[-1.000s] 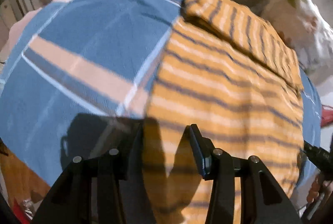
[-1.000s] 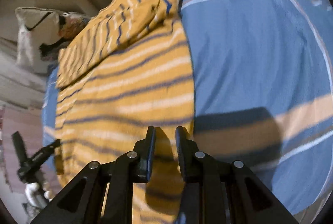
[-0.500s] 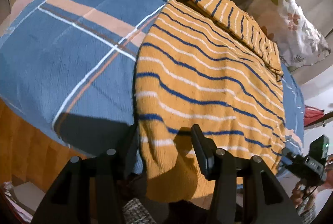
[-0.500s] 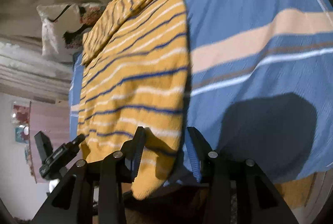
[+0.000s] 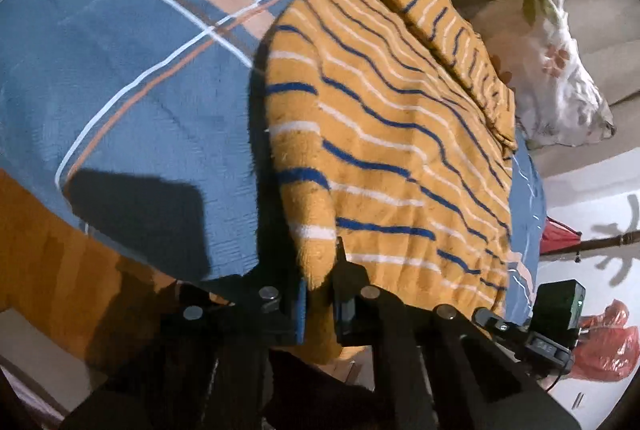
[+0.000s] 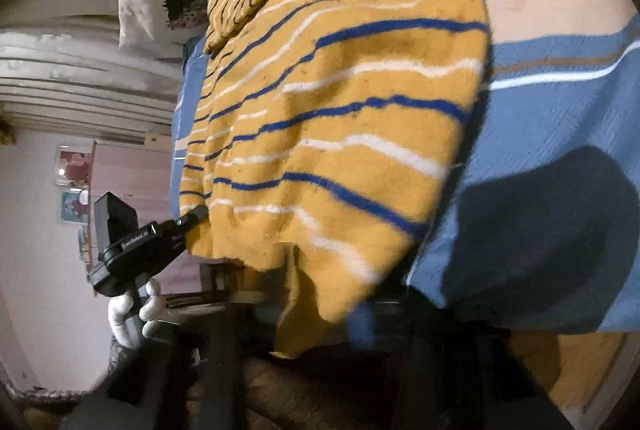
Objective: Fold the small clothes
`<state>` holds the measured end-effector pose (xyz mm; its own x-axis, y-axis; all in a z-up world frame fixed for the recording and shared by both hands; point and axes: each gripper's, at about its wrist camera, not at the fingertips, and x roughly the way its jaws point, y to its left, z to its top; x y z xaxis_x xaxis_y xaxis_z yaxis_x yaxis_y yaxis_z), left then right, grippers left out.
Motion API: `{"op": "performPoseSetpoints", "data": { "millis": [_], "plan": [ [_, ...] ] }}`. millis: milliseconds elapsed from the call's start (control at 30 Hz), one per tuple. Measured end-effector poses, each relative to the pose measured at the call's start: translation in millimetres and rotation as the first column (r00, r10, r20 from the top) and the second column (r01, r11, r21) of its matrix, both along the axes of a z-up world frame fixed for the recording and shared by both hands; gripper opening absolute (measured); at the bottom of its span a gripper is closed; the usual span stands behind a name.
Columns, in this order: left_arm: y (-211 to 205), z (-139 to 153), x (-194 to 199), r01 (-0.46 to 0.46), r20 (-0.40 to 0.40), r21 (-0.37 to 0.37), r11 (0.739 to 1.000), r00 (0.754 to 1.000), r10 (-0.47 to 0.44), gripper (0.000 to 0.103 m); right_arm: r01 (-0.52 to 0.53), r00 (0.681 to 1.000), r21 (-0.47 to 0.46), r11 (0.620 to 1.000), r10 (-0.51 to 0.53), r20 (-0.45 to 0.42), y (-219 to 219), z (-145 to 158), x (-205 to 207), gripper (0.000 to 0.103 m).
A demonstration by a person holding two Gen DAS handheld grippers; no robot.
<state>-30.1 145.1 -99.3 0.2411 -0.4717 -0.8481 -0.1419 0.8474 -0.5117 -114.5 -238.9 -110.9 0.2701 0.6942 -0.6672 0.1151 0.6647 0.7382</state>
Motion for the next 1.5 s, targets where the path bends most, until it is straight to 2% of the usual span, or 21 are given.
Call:
{"op": "performPoseSetpoints", "data": {
  "millis": [100,267,533,733,900,1067,1200,1500],
  "plan": [
    [5.3,7.0,-5.5,-0.003,0.015,0.023,1.0,1.0,0.003,0.008,-0.044,0.999,-0.005,0.999,0.044,0.02,-0.6,4.7,-4.2,0.008],
    [13.9,21.9,-17.1,-0.01,0.042,-0.013,1.0,0.999,0.011,0.008,-0.122,0.991,-0.012,0.992,0.122,0.052,-8.3,18.5,-19.0,0.007],
    [8.8,31.6,-19.6,-0.008,0.058,-0.014,1.0,0.998,0.008,0.008,-0.139,0.989,-0.005,0.99,0.139,0.05,-20.9,16.8,-14.6,0.006],
    [4.7,46.5,-17.2,-0.006,0.087,0.001,1.0,0.996,0.006,0.008,-0.167,0.979,-0.051,0.985,0.172,0.106,-29.0,31.7,-6.3,0.006],
    [2.7,71.2,-6.3,-0.009,0.145,0.002,1.0,0.989,0.008,0.008,-0.149,0.971,-0.049,0.988,0.155,0.181,-35.6,58.1,11.7,0.006],
    [4.2,96.0,32.0,-0.021,0.21,0.014,1.0,0.977,0.018,0.008,-0.124,0.957,-0.013,0.992,0.124,0.264,-43.0,88.6,43.5,0.006],
    [-0.8,109.8,84.0,-0.007,0.278,0.051,0.999,0.961,-0.008,0.008,-0.075,0.95,-0.009,0.997,0.074,0.302,-47.7,105.7,82.6,0.006],
    [-38.7,105.5,210.2,0.06,0.326,0.131,0.99,0.94,-0.101,0.008,0.11,0.954,-0.031,0.993,-0.096,0.285,-59.3,114.6,194.0,0.007]
  ]
}}
